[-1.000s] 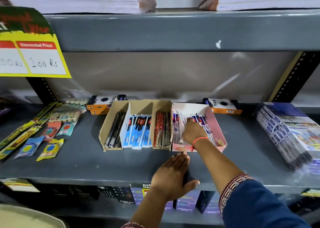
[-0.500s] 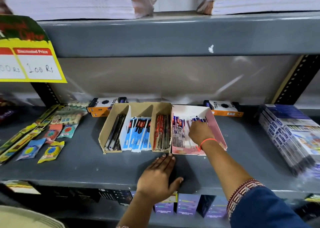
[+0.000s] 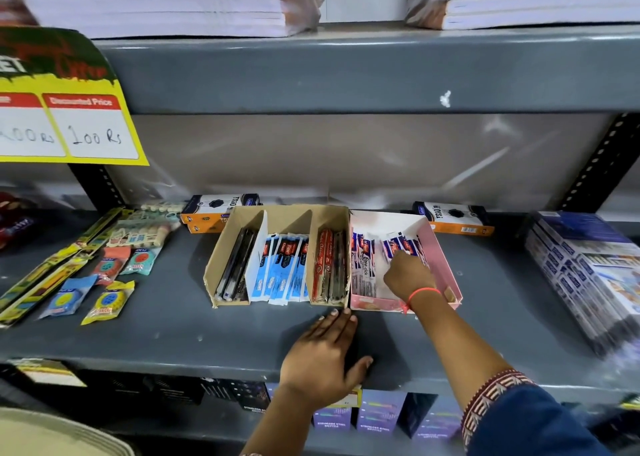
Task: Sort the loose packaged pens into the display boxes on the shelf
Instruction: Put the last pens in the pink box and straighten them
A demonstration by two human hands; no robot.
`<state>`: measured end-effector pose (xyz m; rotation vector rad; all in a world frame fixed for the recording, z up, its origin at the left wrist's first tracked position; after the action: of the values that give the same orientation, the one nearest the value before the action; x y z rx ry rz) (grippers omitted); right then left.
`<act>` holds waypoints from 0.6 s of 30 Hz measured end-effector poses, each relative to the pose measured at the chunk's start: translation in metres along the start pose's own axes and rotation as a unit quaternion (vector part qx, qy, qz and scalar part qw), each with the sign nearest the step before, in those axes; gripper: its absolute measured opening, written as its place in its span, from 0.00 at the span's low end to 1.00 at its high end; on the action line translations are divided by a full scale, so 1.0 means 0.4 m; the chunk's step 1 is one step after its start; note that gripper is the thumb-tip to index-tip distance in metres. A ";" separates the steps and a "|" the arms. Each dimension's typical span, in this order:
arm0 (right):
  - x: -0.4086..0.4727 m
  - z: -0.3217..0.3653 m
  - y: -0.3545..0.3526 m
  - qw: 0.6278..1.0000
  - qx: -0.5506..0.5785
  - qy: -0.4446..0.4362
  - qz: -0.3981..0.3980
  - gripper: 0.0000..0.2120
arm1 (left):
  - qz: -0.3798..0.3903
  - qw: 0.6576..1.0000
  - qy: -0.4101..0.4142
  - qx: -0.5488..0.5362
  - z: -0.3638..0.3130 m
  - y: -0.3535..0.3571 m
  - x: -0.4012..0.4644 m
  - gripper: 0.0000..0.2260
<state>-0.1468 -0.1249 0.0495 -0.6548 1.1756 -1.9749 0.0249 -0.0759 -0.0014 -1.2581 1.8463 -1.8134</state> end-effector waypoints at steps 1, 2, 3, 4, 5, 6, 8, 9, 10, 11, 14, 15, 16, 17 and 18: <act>0.009 -0.006 0.002 1.000 0.016 0.008 0.005 0.12 | 0.003 1.000 0.000 -0.001 0.001 0.000 0.000 0.32; 0.020 -0.011 0.004 0.999 0.028 0.013 0.011 0.09 | 0.006 1.000 -0.003 0.000 0.003 0.001 0.000 0.32; 0.027 -0.015 0.005 0.999 0.036 0.020 0.019 0.07 | 0.010 1.000 -0.006 -0.001 0.003 0.001 -0.001 0.33; 0.030 -0.016 0.002 0.998 0.048 0.029 0.028 0.07 | 0.010 1.000 -0.005 -0.001 0.002 0.001 -0.001 0.33; 0.030 -0.016 -0.001 0.997 0.059 0.036 0.037 0.07 | 0.006 1.000 -0.002 -0.006 0.001 0.003 -0.001 0.33; 0.031 -0.016 -0.003 0.997 0.058 0.039 0.039 0.09 | 0.003 1.000 -0.001 -0.014 0.000 0.005 0.000 0.34; 0.033 -0.023 -0.007 0.998 0.023 0.042 0.027 0.16 | 0.012 1.000 -0.011 -0.019 0.005 0.012 0.000 0.35; 0.033 -0.025 -0.006 0.999 0.005 0.036 0.021 0.17 | 0.011 1.000 -0.012 -0.019 0.006 0.010 0.001 0.35; 0.034 -0.026 -0.001 0.999 -0.011 0.023 0.019 0.16 | 0.018 0.999 -0.011 -0.028 0.005 0.012 0.000 0.36; 0.033 -0.024 0.002 1.000 -0.026 0.007 0.016 0.15 | 0.018 0.999 -0.007 -0.040 0.004 0.014 0.000 0.38; 0.029 -0.026 -0.017 0.998 -0.057 -0.011 -0.027 0.14 | 0.027 0.999 -0.009 -0.027 0.007 0.013 -0.001 0.36; 0.025 -0.026 -0.029 0.996 -0.068 -0.017 -0.052 0.13 | 0.042 0.999 -0.016 -0.026 0.008 0.015 -0.003 0.34; 0.020 -0.025 -0.036 0.994 -0.080 -0.023 -0.075 0.13 | 0.044 0.998 -0.022 -0.031 0.009 0.014 -0.004 0.33; 0.014 -0.026 -0.039 0.991 -0.094 -0.028 -0.089 0.13 | 0.041 0.998 -0.020 -0.034 0.009 0.013 -0.003 0.33; 0.009 -0.028 -0.036 0.989 -0.113 -0.030 -0.088 0.13 | 0.037 0.999 -0.016 -0.035 0.007 0.011 -0.003 0.33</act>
<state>-0.1617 -0.1175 0.0573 -0.9563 1.3559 -1.9662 0.0258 -0.0777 -0.0063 -1.2170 1.9276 -1.6958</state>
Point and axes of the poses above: each hand's wrist, its own x-axis towards the middle knuckle, its own y-axis out of the palm, z = x × y, the point moved 7 cm from there along x, towards the middle knuckle, and after that the axes turned 15 degrees about -z, right-handed, at the moved point
